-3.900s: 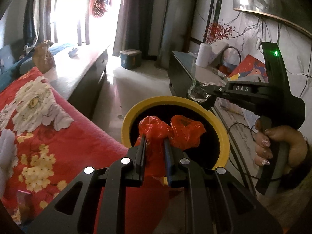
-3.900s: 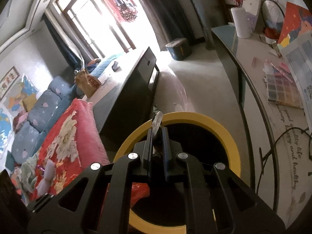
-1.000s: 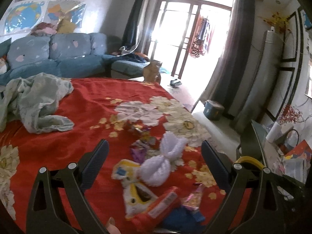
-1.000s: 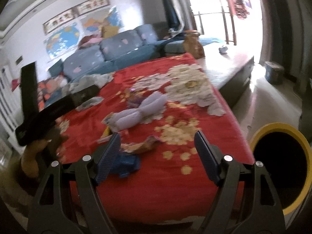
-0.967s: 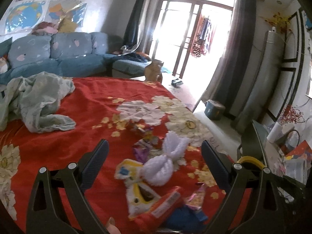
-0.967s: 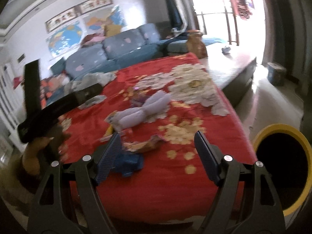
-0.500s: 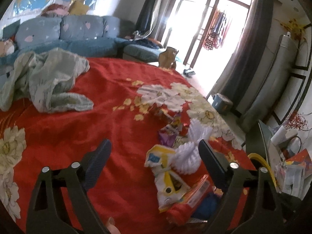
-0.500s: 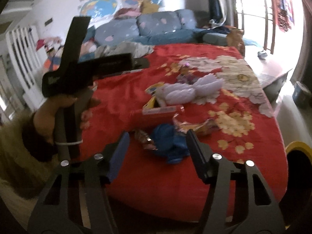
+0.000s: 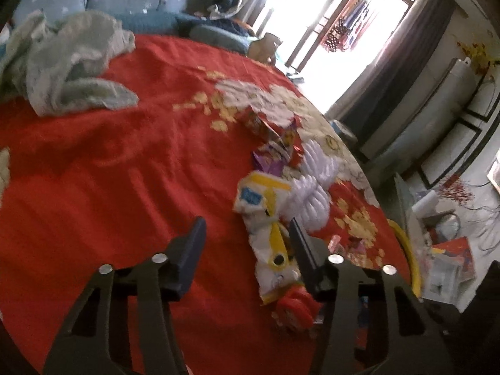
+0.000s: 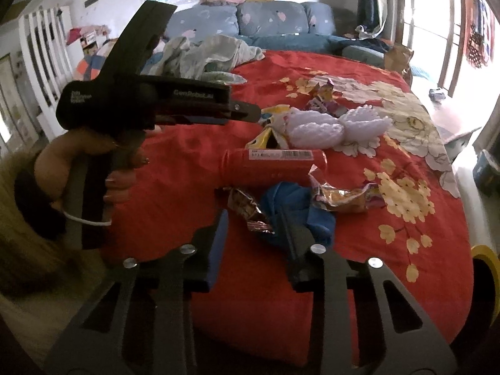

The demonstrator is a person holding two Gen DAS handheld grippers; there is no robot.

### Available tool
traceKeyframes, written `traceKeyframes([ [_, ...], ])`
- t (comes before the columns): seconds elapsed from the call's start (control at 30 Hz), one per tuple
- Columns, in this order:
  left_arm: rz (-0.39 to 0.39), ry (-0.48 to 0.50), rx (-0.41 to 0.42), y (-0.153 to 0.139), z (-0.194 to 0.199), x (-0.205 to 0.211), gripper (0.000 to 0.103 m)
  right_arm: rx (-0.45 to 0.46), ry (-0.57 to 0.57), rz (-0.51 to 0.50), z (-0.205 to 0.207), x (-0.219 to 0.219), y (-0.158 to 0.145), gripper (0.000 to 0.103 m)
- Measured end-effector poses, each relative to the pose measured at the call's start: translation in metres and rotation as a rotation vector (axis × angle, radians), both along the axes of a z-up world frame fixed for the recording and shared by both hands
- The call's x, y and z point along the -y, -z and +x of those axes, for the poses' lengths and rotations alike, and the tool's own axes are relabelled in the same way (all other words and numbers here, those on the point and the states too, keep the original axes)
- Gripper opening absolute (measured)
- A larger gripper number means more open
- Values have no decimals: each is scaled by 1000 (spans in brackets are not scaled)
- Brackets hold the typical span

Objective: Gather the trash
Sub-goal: 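Grasp the yellow snack wrapper with the left gripper while the right gripper grasps a small wrapper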

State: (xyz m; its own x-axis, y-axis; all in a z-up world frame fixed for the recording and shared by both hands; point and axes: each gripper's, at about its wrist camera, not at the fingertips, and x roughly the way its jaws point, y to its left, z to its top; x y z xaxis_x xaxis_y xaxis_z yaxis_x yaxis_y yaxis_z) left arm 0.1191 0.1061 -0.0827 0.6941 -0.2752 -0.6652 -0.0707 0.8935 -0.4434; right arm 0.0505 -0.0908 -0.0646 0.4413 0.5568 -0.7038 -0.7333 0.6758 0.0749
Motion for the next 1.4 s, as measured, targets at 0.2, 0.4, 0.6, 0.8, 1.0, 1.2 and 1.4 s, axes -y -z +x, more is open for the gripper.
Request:
traceKeyframes([
  [0.2, -69, 56, -45, 15, 5, 9, 36, 6, -19, -35, 0, -6, 8, 6],
  [0.4, -80, 78, -68, 26, 9, 17, 27, 5, -11, -32, 2, -5, 10, 3],
  [0.6, -59, 49, -38, 21, 9, 16, 20, 1, 4, -5, 5, 1, 7, 2],
  [0.8, -58, -28, 32, 0, 3, -5, 20, 12, 31, 34, 9, 9, -3, 2],
  [1.0, -20, -71, 101, -26, -5, -19, 20, 39, 70, 74, 13, 20, -18, 2],
  [1.2, -17, -82, 138, -41, -12, -25, 20, 62, 112, 109, 18, 31, -31, 2],
  [1.4, -10, -67, 162, -50, -15, -15, 20, 79, 148, 139, 22, 42, -41, 2],
])
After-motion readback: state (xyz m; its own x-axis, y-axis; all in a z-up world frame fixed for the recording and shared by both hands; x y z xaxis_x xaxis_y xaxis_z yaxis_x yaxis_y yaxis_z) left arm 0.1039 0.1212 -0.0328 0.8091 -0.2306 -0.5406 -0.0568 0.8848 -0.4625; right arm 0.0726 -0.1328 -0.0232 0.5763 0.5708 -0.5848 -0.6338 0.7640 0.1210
